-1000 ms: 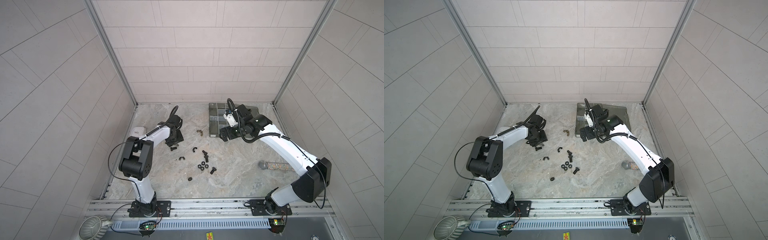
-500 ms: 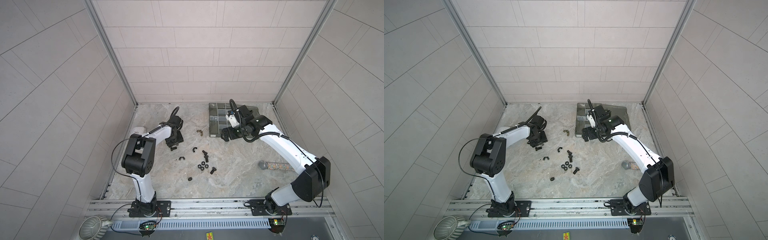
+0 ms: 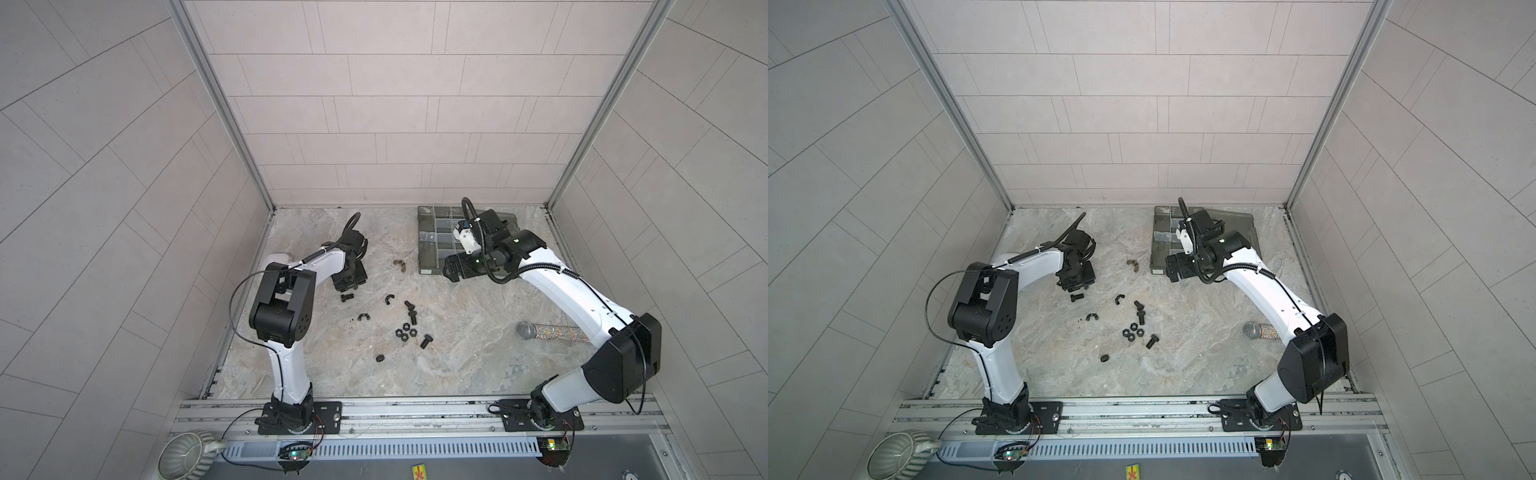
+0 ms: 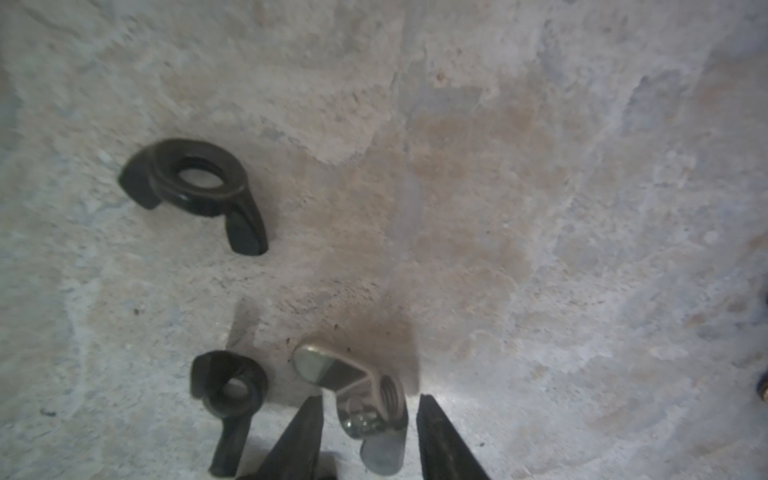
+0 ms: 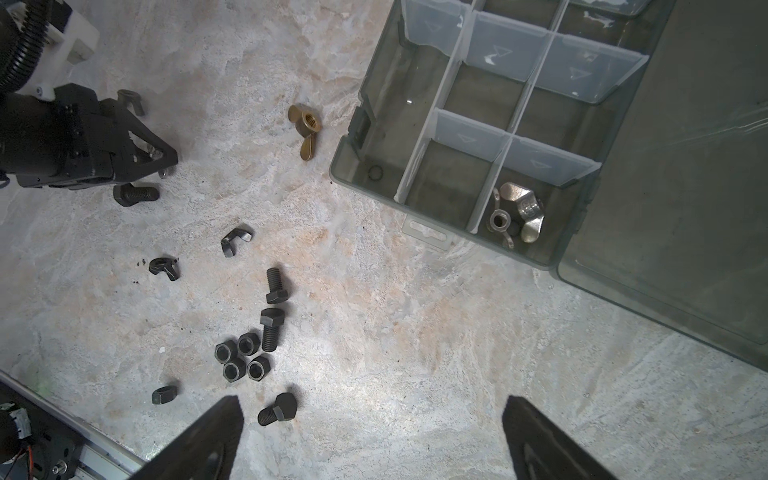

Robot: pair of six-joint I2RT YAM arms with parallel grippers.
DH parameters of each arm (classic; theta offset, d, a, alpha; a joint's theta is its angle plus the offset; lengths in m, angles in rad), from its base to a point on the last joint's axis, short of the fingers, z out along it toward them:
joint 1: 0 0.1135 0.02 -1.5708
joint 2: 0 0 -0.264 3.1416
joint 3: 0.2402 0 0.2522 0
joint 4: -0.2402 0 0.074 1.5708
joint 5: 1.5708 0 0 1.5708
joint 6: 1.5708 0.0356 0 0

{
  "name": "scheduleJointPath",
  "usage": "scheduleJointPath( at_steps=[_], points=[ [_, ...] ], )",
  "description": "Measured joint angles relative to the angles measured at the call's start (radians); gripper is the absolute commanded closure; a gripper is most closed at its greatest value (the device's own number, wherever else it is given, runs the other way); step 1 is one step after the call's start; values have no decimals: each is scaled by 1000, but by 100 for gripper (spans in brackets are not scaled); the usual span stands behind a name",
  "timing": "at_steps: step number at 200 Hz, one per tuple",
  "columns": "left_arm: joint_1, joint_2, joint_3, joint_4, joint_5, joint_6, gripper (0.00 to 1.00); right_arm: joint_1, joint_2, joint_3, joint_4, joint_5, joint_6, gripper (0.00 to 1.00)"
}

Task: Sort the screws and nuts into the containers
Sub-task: 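Lower the left gripper onto the silver wing nut and close on it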

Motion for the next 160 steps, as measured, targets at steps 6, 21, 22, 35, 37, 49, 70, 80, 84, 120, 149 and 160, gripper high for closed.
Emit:
scheduleJointPath(
  at_steps=[6, 21, 22, 35, 37, 49, 70, 80, 84, 120, 149, 160],
  points=[
    [0, 0, 0, -2, 0, 1, 52, -2, 0, -1, 1, -2, 0, 1],
    [0, 0, 0, -3, -3, 6, 50, -4, 0, -3, 2, -7, 0, 1],
    [0, 0, 0, -4, -3, 8, 50, -4, 0, -3, 2, -7, 0, 1],
    [0, 1, 6, -13, -6, 11, 50, -6, 1, -3, 4, -11, 0, 1],
    [0, 1, 8, -14, -6, 12, 50, -6, 2, -3, 5, -13, 0, 1],
    [0, 5, 24, -21, -7, 21, 50, -7, 6, -3, 7, -16, 0, 1],
    [0, 19, 56, -24, -7, 31, 50, -9, 18, -3, 8, -22, 0, 1],
    [0, 27, 69, -26, -7, 34, 50, -10, 24, -3, 8, -25, 0, 1],
    [0, 32, 74, -26, -7, 37, 50, -11, 26, -3, 8, -25, 0, 1],
    [0, 71, 101, -34, -5, 52, 51, -19, 34, -3, 8, -29, 0, 1],
    [0, 78, 108, -39, 1, 60, 53, -24, 36, -3, 8, -29, 1, 1],
    [0, 81, 111, -43, 1, 66, 57, -26, 36, -3, 7, -29, 2, 1]
  ],
)
